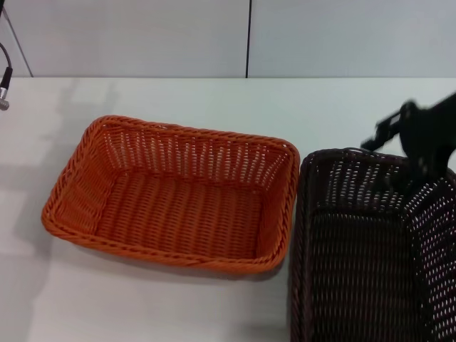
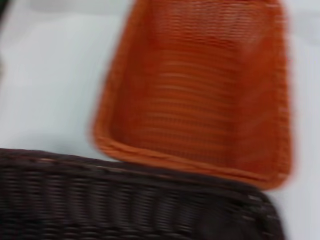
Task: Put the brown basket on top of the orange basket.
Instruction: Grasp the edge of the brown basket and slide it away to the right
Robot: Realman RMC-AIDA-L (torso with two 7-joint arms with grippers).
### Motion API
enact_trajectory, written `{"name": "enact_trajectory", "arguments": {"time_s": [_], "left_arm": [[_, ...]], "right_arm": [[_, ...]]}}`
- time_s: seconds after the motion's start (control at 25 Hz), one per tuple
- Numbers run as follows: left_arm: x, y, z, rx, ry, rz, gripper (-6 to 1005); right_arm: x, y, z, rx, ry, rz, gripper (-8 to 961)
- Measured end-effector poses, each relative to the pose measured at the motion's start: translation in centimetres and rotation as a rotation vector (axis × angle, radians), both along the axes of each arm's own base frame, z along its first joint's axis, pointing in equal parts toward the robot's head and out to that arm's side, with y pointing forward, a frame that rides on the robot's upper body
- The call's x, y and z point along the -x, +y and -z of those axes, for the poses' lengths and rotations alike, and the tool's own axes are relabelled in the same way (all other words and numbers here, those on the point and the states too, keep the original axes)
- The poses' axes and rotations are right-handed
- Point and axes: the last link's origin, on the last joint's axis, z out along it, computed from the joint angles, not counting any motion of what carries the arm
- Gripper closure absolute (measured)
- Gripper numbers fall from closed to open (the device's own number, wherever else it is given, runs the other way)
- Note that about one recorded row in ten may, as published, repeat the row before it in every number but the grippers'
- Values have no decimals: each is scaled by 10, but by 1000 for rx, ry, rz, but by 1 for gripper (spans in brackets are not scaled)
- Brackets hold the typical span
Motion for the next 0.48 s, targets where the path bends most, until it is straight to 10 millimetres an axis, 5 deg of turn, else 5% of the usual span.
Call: {"name": "enact_trajectory", "arguments": {"time_s": [0.48], "left_arm": [[-2,2,5,16,-2,2,171]], "right_arm": [[-19,27,13,-120,-82,12,293]]}}
